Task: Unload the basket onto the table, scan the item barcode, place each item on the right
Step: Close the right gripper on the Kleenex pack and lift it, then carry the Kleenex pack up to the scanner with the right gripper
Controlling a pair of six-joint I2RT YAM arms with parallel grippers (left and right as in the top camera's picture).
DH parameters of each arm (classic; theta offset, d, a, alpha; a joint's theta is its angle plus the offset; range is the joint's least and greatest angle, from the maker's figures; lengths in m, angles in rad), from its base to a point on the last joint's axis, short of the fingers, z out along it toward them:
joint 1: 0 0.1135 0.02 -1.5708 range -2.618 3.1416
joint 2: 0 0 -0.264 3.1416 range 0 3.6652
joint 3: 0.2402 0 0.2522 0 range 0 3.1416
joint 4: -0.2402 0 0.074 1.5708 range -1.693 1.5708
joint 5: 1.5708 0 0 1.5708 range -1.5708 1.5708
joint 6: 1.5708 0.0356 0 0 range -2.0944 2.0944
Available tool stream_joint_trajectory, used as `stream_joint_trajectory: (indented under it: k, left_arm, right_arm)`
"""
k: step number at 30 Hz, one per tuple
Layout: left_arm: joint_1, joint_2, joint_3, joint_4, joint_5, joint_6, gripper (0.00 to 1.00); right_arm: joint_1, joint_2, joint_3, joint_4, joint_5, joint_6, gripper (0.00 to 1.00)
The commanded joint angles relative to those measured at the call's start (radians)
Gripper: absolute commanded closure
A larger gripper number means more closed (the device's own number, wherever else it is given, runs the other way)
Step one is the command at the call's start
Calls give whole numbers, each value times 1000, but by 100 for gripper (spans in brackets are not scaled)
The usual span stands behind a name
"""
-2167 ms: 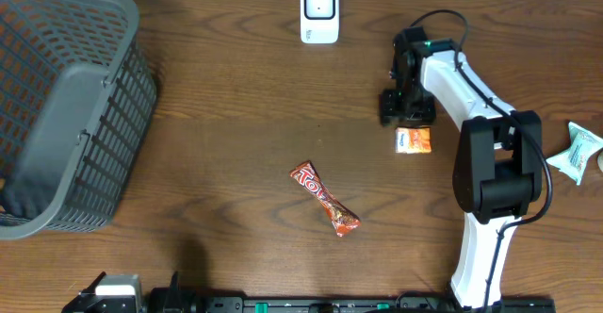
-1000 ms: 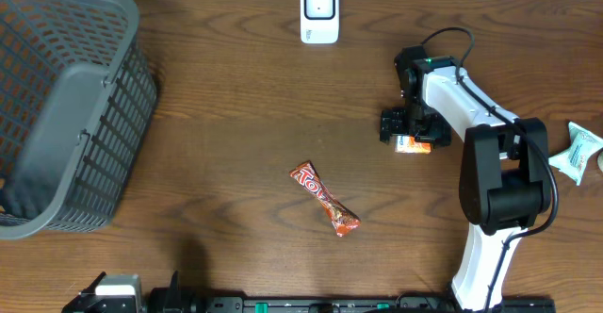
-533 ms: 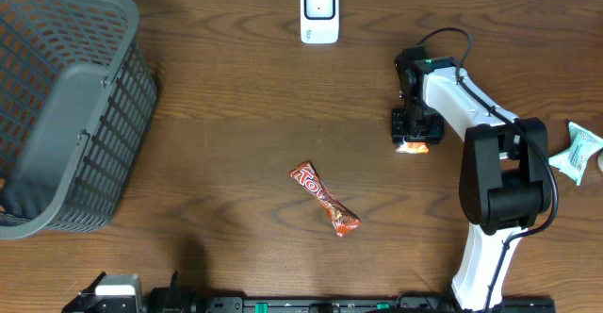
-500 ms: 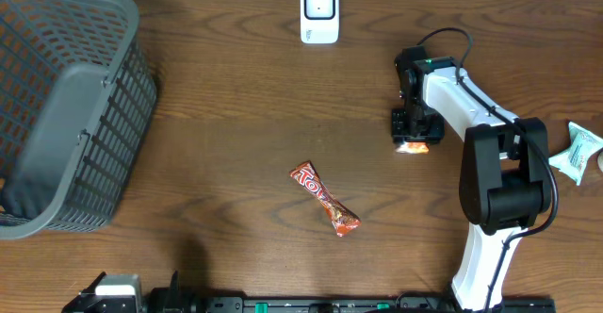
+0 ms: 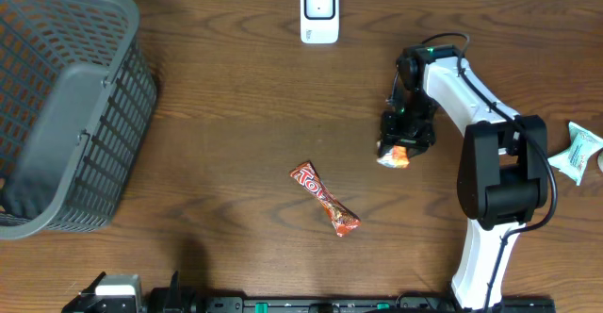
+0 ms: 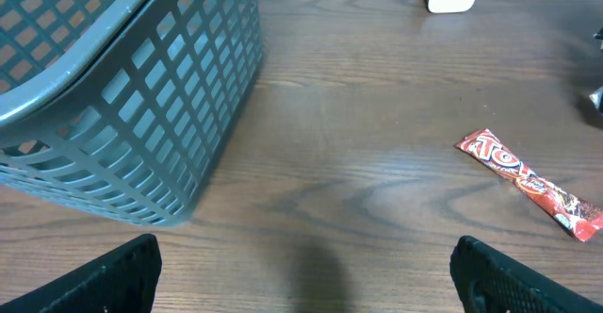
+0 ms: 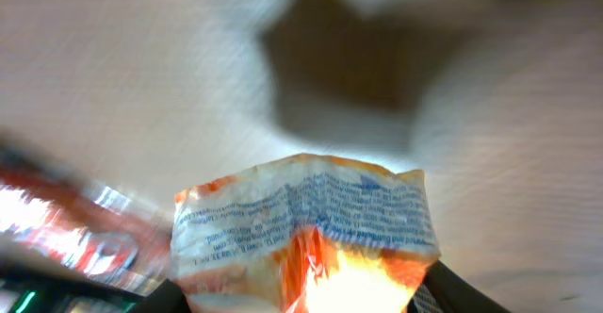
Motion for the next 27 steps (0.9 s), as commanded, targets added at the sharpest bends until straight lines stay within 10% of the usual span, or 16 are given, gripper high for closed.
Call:
stream_joint_trajectory:
  k: [1,27]
  left_arm:
    - [4,-5,3,-2,-12,13,2]
    - [4,-5,3,-2,-12,13,2]
  right_arm:
    - [4,6,16,-48,-206,-48,55]
    - [34,6,18,-177,-425,-170,54]
